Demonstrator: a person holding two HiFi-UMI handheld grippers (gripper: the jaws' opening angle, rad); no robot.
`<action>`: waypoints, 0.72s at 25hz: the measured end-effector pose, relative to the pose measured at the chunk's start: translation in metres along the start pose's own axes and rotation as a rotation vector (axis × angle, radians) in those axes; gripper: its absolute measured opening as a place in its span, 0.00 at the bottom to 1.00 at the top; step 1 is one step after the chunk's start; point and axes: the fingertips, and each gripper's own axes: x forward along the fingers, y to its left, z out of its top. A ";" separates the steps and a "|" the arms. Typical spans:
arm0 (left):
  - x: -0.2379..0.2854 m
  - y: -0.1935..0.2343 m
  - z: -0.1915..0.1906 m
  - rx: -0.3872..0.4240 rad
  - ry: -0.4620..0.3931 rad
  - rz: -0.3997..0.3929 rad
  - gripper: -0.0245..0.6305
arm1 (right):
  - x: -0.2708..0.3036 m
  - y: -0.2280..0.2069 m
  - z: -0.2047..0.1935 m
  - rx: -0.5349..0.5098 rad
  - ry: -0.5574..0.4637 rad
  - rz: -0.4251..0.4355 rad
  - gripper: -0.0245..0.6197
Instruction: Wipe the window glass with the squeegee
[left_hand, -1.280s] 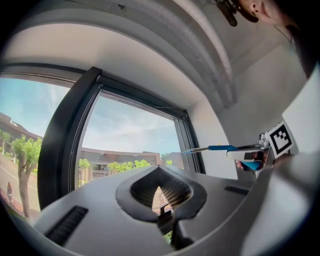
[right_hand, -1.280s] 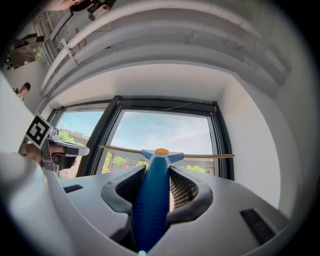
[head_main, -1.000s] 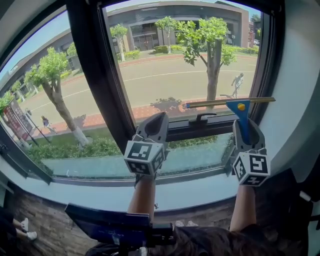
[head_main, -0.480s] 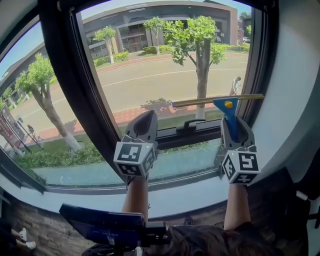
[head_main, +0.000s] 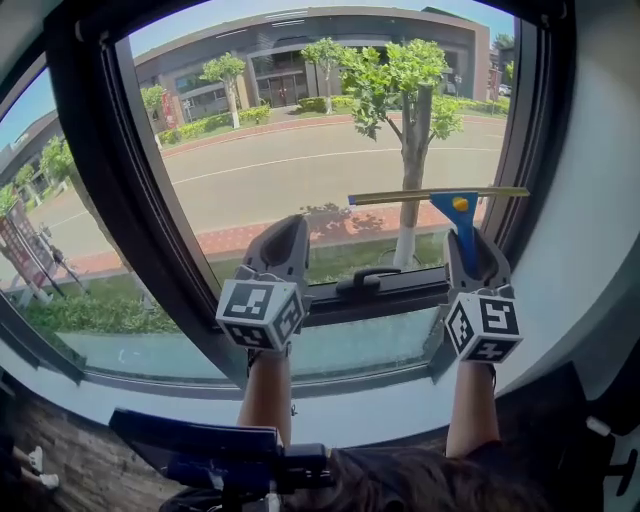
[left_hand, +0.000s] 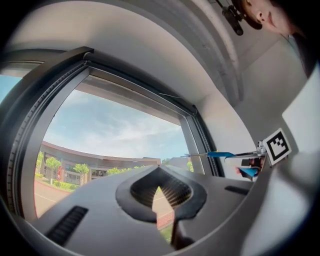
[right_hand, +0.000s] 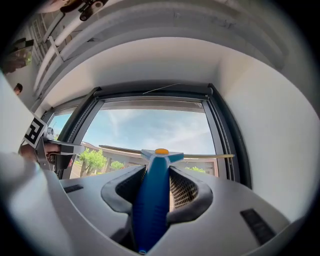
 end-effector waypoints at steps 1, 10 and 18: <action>0.007 -0.001 -0.001 -0.002 0.001 0.001 0.04 | 0.006 -0.006 -0.001 0.006 -0.001 0.001 0.26; 0.060 -0.004 0.005 0.024 -0.024 -0.003 0.04 | 0.048 -0.027 -0.002 0.004 -0.034 0.017 0.26; 0.094 0.009 0.017 0.041 -0.051 -0.031 0.04 | 0.071 -0.032 0.003 -0.015 -0.040 -0.012 0.26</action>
